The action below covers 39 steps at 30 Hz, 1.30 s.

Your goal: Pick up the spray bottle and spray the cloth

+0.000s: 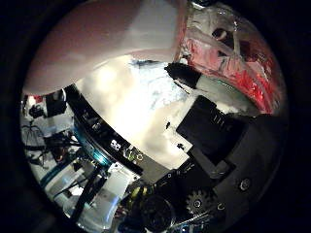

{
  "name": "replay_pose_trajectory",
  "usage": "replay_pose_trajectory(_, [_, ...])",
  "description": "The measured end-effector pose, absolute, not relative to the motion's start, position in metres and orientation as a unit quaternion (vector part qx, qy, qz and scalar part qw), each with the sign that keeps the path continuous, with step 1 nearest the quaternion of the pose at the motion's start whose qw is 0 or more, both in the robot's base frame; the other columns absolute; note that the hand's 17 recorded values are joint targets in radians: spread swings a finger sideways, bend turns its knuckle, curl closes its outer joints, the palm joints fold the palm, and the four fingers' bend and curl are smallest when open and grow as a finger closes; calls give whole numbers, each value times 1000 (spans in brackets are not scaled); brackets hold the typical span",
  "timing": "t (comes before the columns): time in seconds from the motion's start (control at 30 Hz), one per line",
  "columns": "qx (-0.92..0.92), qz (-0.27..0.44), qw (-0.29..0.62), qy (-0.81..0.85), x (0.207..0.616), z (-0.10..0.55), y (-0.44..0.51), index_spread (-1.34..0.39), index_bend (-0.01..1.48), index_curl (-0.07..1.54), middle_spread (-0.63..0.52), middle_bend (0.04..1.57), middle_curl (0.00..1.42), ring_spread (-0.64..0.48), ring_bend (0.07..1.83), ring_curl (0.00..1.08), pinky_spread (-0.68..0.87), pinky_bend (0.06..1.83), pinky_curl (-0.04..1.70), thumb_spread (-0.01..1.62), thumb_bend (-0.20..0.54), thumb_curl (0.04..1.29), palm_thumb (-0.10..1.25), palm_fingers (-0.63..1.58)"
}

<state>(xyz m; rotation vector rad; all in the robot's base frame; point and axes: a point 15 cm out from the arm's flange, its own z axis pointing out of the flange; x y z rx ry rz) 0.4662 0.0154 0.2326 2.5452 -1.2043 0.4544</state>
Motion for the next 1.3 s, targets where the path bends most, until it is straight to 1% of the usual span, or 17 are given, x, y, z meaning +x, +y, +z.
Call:
replay_pose_trajectory(0.47, [876, 182, 126, -429, 476, 265, 7, -183, 1241, 747, -90, 1401, 678, -207, 1382, 761, -186, 1034, 1423, 1027, -14, 687, 993, 1133])
replay_pose_trajectory(0.57, [870, 182, 112, -444, 478, 273, 6, -183, 1241, 747, -92, 1401, 678, -210, 1380, 764, -188, 1033, 1425, 1028, -14, 687, 993, 1133])
replay_pose_trajectory(0.67, [867, 168, 83, -462, 475, 277, 17, -183, 1240, 748, -92, 1400, 678, -211, 1378, 767, -189, 1032, 1427, 1028, -14, 688, 993, 1134])
replay_pose_trajectory(0.87, [848, 96, -45, -520, 473, 299, 75, -183, 1240, 748, -93, 1400, 678, -212, 1375, 770, -192, 1030, 1429, 1028, -14, 688, 993, 1134])
replay_pose_trajectory(1.13, [808, -29, -237, -538, 469, 337, 176, -183, 1237, 748, -93, 1398, 678, -212, 1375, 773, -195, 1028, 1431, 1021, -15, 690, 989, 1137])
replay_pose_trajectory(1.3, [777, -65, -348, -521, 481, 362, 220, -183, 1238, 749, -93, 1398, 679, -212, 1372, 774, -196, 1028, 1432, 1022, -11, 692, 999, 1135])
